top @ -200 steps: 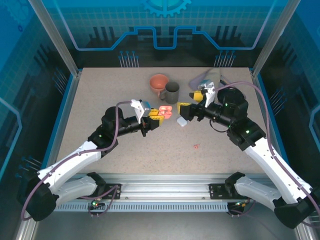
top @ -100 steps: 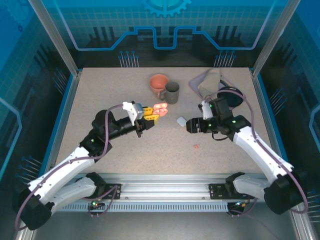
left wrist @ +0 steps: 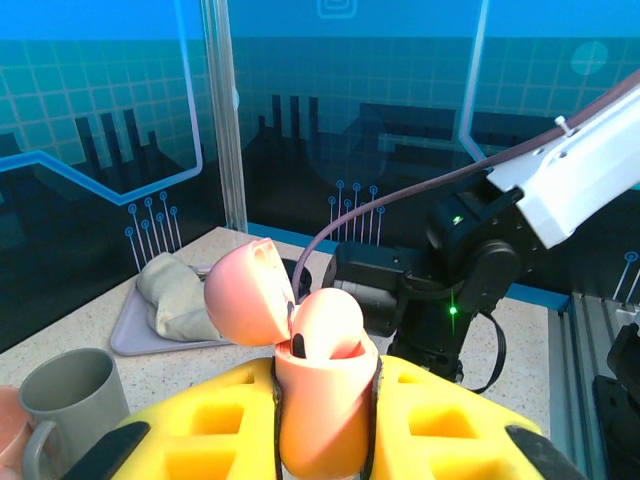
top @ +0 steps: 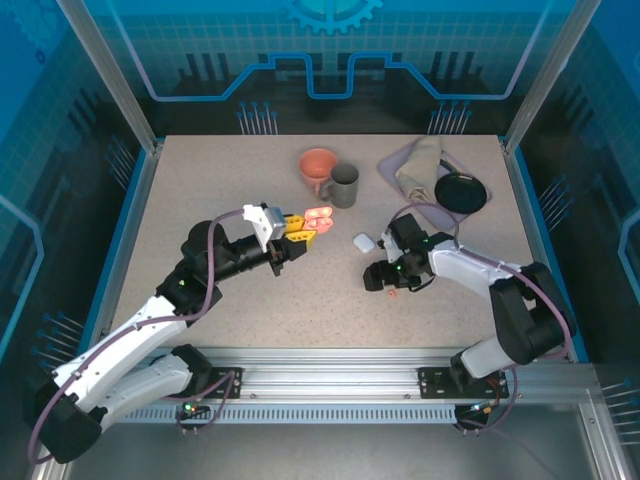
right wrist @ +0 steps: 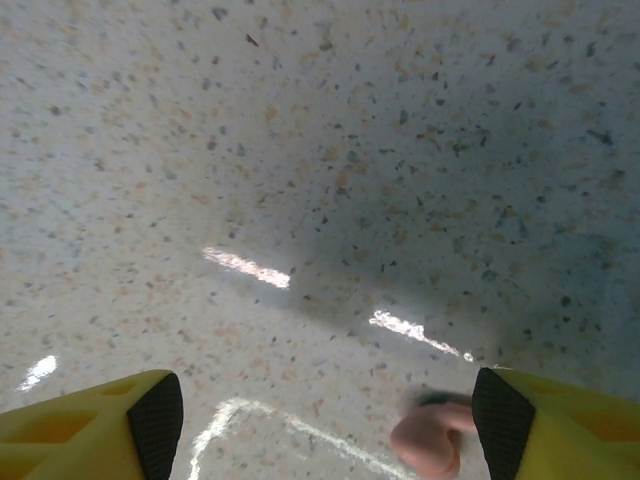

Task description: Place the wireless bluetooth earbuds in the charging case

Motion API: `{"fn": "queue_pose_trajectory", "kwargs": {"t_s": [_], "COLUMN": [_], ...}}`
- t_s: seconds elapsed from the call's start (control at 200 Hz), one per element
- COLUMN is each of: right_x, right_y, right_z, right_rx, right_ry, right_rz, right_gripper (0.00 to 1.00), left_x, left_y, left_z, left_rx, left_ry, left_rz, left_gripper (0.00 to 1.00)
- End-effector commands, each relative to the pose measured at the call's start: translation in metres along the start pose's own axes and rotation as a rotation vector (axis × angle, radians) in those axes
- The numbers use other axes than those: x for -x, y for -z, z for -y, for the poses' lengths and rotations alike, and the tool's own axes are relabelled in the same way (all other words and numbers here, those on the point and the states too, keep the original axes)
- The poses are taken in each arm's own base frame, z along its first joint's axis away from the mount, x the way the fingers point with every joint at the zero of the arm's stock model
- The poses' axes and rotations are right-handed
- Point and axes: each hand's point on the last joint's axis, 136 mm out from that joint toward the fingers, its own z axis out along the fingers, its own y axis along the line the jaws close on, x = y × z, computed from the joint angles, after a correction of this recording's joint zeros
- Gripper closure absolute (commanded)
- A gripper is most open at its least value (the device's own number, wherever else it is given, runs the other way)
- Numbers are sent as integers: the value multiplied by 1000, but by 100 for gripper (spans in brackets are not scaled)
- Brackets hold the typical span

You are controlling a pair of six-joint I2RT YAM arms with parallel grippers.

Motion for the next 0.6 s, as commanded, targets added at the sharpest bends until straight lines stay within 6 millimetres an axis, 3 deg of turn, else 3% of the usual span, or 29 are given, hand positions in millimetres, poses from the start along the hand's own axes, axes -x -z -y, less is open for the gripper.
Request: {"fn": "queue_pose_trajectory", "kwargs": {"t_s": [0.0,0.14,0.59], "right_x": [8,-1,-34], "right_y": [-5,-10,1], "right_z": [-3,-1,4], "right_rx": [-6,-17,-52], "right_ry": [35,8,-66], "right_rz": [6,-37,-122], "right_gripper": [20,21,22], "left_x": [10,9,8], "left_y": [4,5,4], "left_z": [1,1,0], "left_rx": [11,17,17], "left_ry": [-25,-23,-34], "left_rz": [21,18,15], "left_gripper": [100,100,100]}}
